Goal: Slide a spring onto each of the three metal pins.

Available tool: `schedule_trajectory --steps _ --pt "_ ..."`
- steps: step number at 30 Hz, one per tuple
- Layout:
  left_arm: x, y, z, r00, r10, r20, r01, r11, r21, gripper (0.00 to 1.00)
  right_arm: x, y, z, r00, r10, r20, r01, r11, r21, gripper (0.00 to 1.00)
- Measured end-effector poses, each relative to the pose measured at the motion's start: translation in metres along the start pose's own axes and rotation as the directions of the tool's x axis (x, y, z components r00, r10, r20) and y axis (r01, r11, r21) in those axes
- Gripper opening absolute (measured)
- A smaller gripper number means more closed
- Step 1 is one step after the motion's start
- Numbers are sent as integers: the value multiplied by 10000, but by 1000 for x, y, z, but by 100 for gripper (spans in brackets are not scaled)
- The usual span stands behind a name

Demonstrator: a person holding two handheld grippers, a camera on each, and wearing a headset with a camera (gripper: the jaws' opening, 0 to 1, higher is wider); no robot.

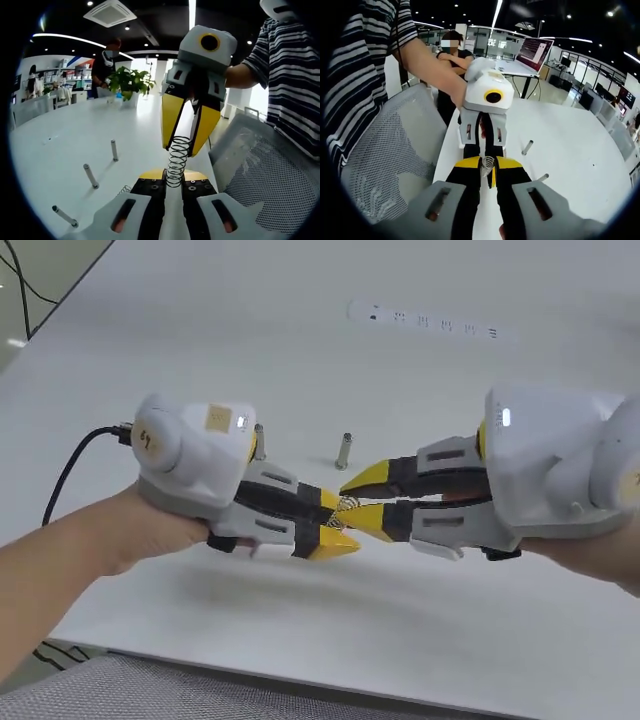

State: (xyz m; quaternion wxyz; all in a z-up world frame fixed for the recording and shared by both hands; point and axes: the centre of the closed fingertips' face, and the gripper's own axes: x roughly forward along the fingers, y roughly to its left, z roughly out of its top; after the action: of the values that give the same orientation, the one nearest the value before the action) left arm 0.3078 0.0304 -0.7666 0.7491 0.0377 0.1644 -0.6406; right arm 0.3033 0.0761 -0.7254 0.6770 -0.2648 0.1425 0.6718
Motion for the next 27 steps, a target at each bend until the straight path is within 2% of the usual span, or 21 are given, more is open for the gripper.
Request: schedule_trajectory --steps 8,27 --pt "0 -1 1 10000 -8 -46 9 10000 39 8 1 0 3 9991 -34 422 29 9999 119 12" --pt "-2 3 3 9999 146 -8 -145 9998 140 9 -1 0 6 9989 -221 425 244 9982 -544 12"
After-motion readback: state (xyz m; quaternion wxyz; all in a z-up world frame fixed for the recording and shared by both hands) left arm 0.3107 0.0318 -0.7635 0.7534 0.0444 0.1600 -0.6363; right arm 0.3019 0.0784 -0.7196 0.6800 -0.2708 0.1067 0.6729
